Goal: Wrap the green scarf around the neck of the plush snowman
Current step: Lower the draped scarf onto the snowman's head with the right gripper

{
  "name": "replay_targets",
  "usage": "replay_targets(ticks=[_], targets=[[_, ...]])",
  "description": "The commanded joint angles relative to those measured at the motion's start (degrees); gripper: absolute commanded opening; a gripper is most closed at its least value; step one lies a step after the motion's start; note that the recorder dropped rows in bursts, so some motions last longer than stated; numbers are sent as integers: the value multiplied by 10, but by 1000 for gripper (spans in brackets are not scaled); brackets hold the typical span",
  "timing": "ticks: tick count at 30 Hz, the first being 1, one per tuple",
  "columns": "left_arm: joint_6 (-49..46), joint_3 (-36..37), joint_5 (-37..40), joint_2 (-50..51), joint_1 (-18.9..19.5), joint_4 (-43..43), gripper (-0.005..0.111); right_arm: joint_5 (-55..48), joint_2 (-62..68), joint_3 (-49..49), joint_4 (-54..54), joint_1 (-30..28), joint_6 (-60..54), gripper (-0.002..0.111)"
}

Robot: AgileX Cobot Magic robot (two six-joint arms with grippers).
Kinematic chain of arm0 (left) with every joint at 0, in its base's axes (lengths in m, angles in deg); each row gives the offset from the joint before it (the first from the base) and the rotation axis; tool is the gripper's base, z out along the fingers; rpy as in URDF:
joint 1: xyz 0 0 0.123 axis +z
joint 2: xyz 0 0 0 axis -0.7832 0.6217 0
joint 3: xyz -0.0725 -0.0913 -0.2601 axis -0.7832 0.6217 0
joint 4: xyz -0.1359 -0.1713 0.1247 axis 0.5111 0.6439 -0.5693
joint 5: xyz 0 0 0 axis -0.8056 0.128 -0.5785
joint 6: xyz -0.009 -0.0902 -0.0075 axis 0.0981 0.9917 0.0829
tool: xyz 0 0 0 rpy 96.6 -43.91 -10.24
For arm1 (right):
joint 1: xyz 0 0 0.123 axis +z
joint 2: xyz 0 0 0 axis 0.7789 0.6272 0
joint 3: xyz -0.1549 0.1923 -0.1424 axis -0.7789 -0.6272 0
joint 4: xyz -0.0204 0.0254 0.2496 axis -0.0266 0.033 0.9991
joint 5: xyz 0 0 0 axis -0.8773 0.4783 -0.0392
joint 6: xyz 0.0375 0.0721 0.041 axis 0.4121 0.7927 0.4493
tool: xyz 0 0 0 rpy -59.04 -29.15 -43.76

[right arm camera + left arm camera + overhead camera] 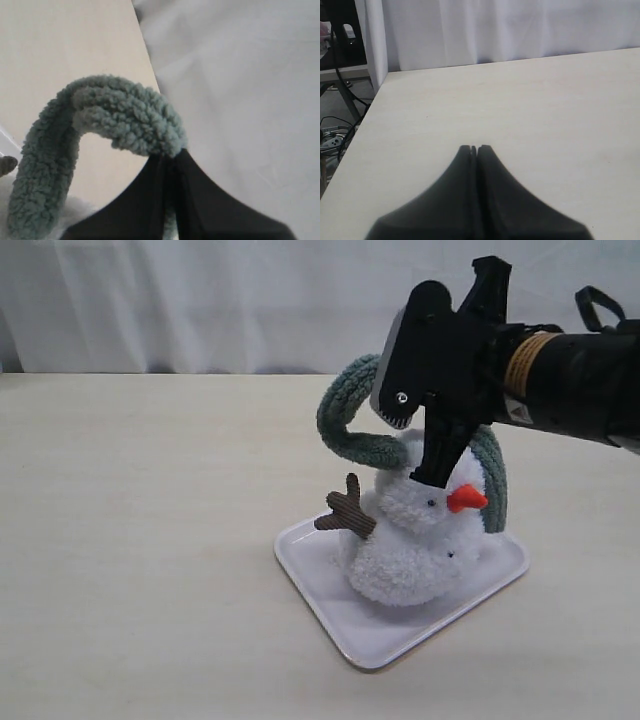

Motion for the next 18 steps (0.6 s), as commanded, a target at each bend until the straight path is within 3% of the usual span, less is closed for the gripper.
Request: replay_targets(ticks=[1, 12, 18], targets=[[-1, 2, -7, -1, 3, 4, 0, -29, -33, -2, 44, 0, 4, 4], [-1, 2, -7, -1, 3, 4, 0, -87, -88, -4, 137, 0, -3, 4], [-1, 2, -7, -1, 3, 3, 0, -81, -88, -36, 137, 0, -43, 4]])
